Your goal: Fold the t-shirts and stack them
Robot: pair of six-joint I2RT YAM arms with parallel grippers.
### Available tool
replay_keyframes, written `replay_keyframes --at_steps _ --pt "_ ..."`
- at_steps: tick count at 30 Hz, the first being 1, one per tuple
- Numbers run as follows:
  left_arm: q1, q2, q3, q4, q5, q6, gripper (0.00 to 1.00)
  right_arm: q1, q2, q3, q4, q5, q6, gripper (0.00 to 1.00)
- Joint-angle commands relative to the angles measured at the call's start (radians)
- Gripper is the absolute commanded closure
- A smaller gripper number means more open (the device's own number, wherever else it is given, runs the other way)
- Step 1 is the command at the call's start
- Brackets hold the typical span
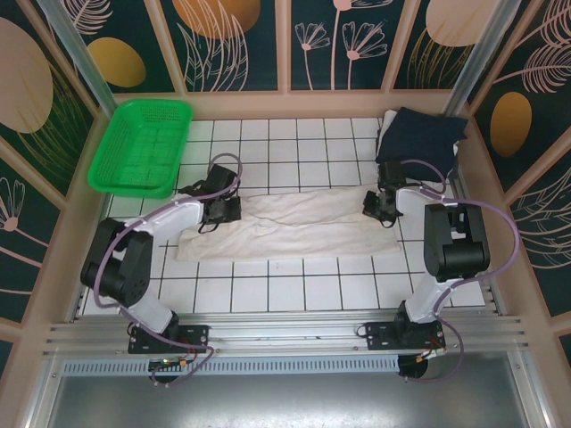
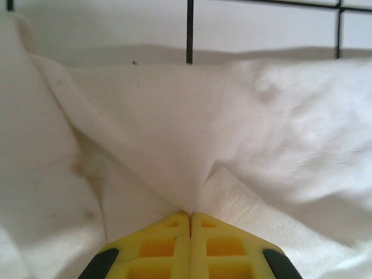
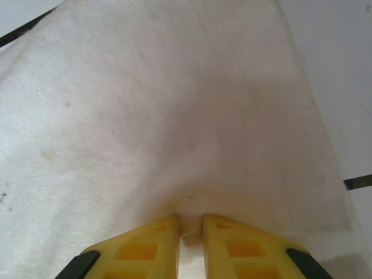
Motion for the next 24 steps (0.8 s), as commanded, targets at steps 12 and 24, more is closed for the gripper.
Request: replay_keyframes --at_steps 12,24 --pt "-0.077 -0.142 -0.123 -0.125 -0.052 -0.114 0.79 -0.006 0.006 0.005 -0.001 -0.027 -0.011 0.81" --pt "-0.076 -0.018 0.04 -0.082 -0.071 -0.088 0.49 0.02 -0.069 0.003 -0.014 -0.018 -0.012 0.81"
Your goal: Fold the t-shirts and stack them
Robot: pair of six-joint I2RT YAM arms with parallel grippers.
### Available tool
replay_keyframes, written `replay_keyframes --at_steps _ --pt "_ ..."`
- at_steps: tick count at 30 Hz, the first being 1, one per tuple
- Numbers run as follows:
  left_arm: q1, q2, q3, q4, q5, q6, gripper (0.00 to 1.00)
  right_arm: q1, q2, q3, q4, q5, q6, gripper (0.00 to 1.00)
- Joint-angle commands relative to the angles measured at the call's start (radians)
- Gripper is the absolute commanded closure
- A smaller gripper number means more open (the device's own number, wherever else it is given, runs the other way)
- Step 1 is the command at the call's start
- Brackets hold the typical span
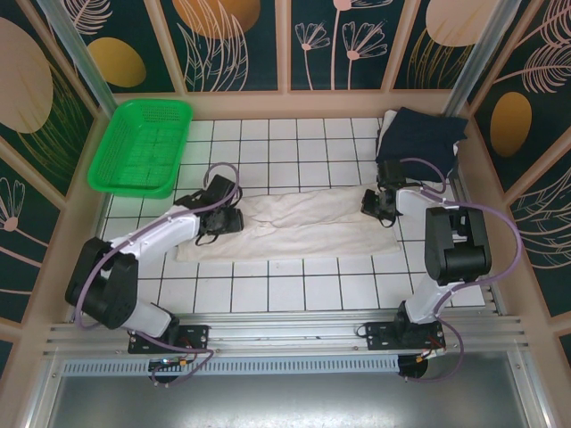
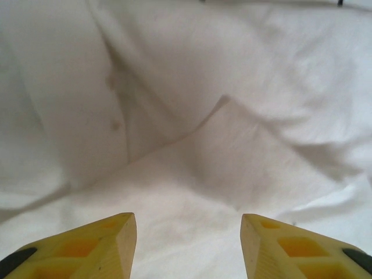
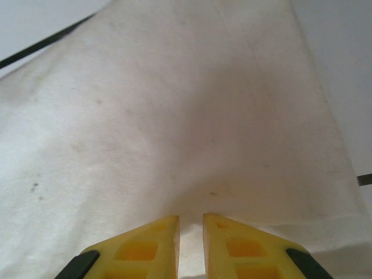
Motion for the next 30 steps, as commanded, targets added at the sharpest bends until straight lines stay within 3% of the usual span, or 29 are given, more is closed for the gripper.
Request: replay_keyframes --at_steps 1,7,11,20,23,30 --pt "0.001 0.111 0.1 0.032 -0.009 0.043 0.49 0.005 -0.033 0.001 -0.012 -0.001 -0.013 0.81" --pt "0.001 0.285 0.222 0.022 -0.039 0.068 0.47 0.006 -0.024 -0.01 -0.005 -0.007 -0.013 0.81" --pt "0.001 0.322 0.234 0.002 -0.041 0.068 0.55 0.004 -0.026 -0.012 -0.008 0.0 -0.018 0.81" --pt "0.001 0.244 0.143 -0.005 -0.012 0.043 0.59 0.001 -0.014 -0.009 -0.006 -0.001 -0.021 0.81" --pt "0.001 0.213 0.106 -0.007 -0.002 0.04 0.71 0.001 -0.012 -0.009 -0.01 0.002 -0.023 0.81" --pt "0.0 0.132 0.082 -0.021 0.007 0.02 0.8 -0.001 -0.013 -0.007 -0.007 -0.005 -0.022 0.81"
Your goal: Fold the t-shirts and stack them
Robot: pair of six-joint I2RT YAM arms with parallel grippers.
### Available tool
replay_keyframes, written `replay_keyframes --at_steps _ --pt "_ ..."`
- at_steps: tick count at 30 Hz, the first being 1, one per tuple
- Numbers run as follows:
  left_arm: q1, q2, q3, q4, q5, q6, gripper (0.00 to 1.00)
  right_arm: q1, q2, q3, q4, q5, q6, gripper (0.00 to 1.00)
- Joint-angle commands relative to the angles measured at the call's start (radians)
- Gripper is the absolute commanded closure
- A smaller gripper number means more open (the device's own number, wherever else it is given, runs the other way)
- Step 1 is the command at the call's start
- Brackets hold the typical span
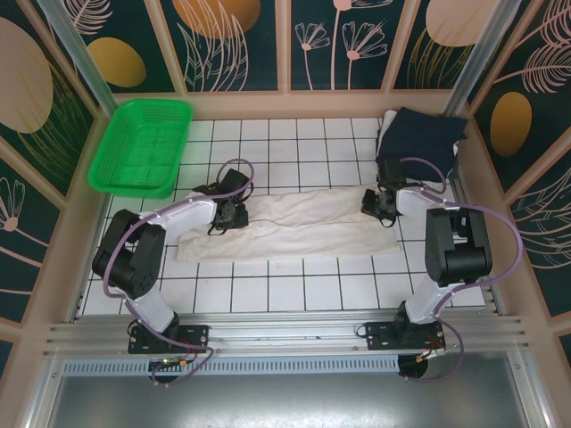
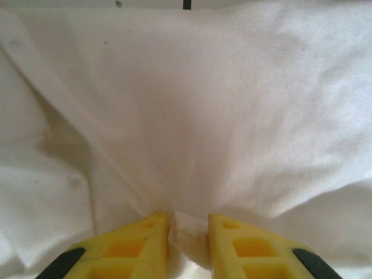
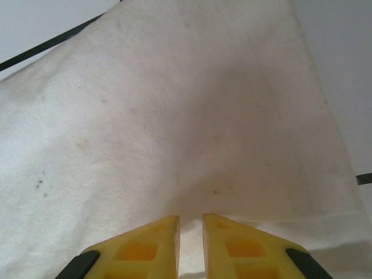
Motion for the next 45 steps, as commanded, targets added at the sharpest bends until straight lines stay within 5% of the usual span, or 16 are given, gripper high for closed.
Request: replay_keyframes --at_steps 1,7,23,31,34,45 --pt "0.001 -0.056 -0.006 -0.022 0.022 -0.012 0.82 -0.002 -0.009 -0.005 -0.009 -0.003 -0.015 0.81" --pt "-0.002 -0.095 -0.022 -0.021 0.081 -0.015 1.0 -0.003 -0.015 -0.007 -0.011 0.006 -0.017 0.81" --pt "-0.145 -0.24 -0.149 -0.077 0.106 -0.232 1.0 0.01 -0.062 -0.004 -0.027 -0.017 -0.01 0.81" --pt "-0.23 -0.325 -0.253 0.039 0.141 -0.423 0.76 0.06 -0.095 0.018 -0.055 -0.012 -0.006 0.8" --pt "-0.235 -0.353 -0.288 0.1 0.163 -0.45 0.6 0.091 -0.116 0.029 -0.056 -0.011 0.002 0.8" --pt "-0.152 -0.19 -0.037 0.071 0.025 -0.259 0.43 0.206 -0.064 0.047 0.045 -0.062 0.073 0.77"
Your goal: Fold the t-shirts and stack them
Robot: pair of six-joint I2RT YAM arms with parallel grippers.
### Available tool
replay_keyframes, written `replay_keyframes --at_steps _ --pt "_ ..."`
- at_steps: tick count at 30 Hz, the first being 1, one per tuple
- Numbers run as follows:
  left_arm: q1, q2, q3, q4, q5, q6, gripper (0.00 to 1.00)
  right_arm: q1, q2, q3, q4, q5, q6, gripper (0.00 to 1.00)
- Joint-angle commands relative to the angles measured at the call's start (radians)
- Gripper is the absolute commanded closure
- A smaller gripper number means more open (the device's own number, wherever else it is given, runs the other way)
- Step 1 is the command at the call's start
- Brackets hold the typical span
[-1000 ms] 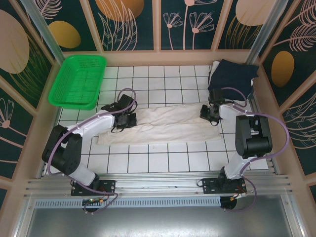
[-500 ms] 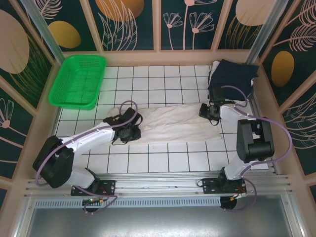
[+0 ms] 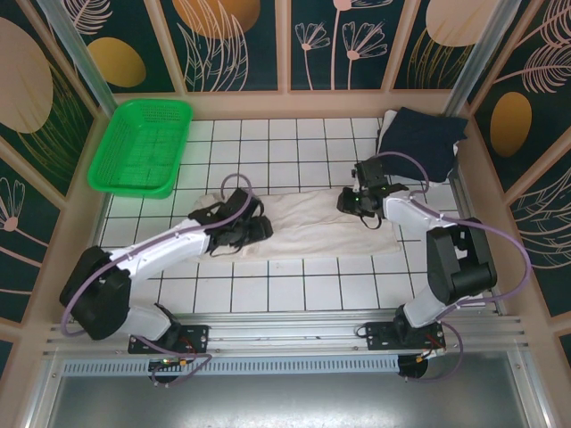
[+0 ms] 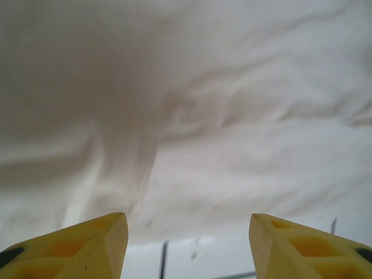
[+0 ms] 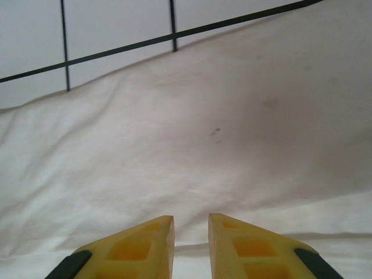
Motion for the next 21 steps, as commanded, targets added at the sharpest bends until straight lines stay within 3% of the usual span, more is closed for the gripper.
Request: replay_keyframes --at_steps 1,7,18,21 --pt "0.079 0.086 0.088 -0.001 -0.072 0.105 0.44 0.005 0.073 0.05 0.036 0.004 0.019 0.77" --pt "0.208 0.219 0.13 0.008 -0.132 0.181 0.43 -0.024 0.176 0.079 -0.017 0.108 0.016 0.82" --pt "0.36 0.274 0.036 0.033 -0.221 0.208 0.44 -0.183 0.123 -0.143 0.034 0.074 0.04 0.82" --pt "0.377 0.285 0.03 0.041 -0.227 0.215 0.49 -0.205 0.116 -0.158 0.023 0.076 0.039 0.83"
